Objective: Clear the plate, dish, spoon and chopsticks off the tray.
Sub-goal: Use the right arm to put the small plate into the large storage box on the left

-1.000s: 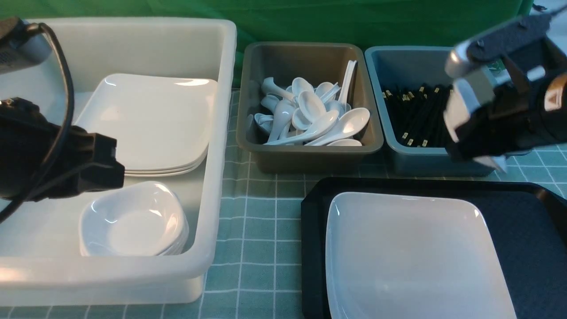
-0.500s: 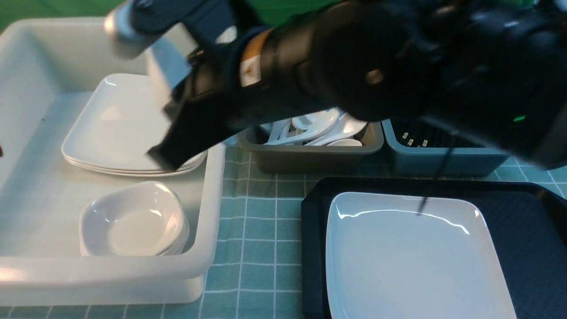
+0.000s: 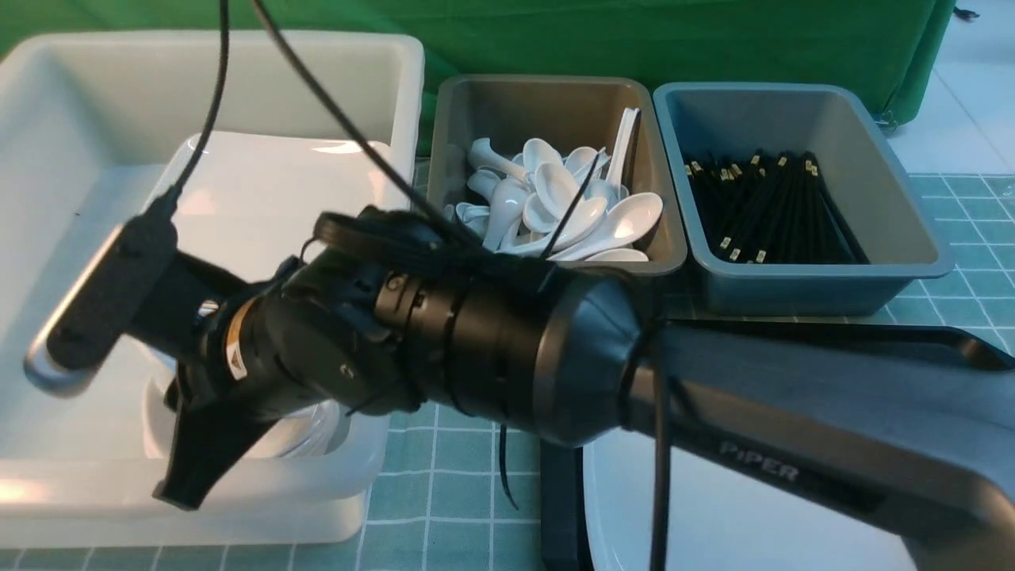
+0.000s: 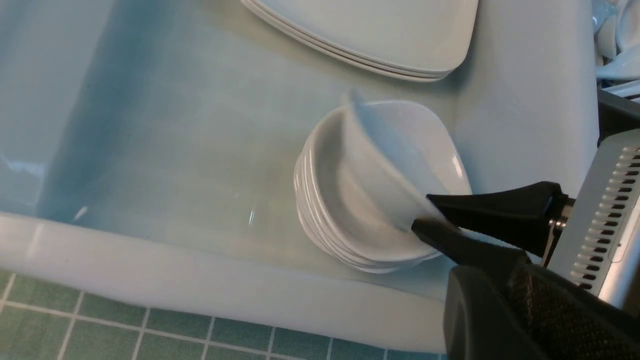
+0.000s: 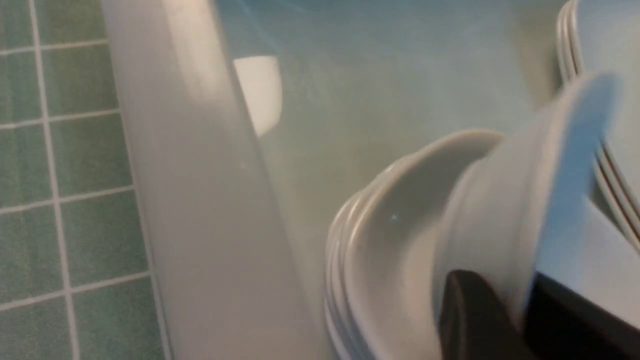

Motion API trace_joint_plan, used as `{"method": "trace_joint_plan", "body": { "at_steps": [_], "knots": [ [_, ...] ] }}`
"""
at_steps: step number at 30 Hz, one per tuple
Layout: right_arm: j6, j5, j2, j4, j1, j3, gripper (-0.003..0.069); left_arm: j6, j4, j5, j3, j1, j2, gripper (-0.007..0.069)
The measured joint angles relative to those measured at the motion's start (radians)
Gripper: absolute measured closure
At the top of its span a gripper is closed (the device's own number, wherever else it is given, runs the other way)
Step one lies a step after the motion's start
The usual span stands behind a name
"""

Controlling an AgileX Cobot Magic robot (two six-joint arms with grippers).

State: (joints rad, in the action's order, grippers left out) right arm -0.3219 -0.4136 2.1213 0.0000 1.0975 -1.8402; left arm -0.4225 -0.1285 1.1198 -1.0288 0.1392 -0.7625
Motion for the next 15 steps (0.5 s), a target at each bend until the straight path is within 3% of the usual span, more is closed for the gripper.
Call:
{"method": "trace_joint_plan", "body": {
  "at_steps": [1, 2, 4, 8, 11, 15],
  "knots": [
    [0.001, -0.002, 0.000, 0.000, 0.001, 0.000, 0.0414, 0.000, 0.001, 0.000, 0.000, 0.000, 0.000, 0.0529],
    [0.001, -0.006, 0.000, 0.000, 0.002, -0.001, 0.0318, 0.003, 0.001, 0.000, 0.000, 0.000, 0.000, 0.0529],
    [0.021, -0.025, -0.004, 0.000, 0.002, -0.006, 0.0196, 0.003, 0.002, 0.000, 0.000, 0.000, 0.000, 0.0529],
    [0.051, -0.189, -0.057, -0.015, 0.002, -0.035, 0.0041, 0.033, 0.007, 0.000, 0.000, 0.000, 0.000, 0.0529],
    [0.052, -0.370, -0.152, -0.016, 0.002, -0.061, 0.0039, 0.060, 0.019, -0.002, 0.000, 0.000, 0.000, 0.0529],
    [0.096, -0.525, -0.256, -0.067, -0.019, -0.068, 0.0164, 0.086, 0.039, -0.008, 0.000, 0.000, 0.000, 0.0529]
  ]
}}
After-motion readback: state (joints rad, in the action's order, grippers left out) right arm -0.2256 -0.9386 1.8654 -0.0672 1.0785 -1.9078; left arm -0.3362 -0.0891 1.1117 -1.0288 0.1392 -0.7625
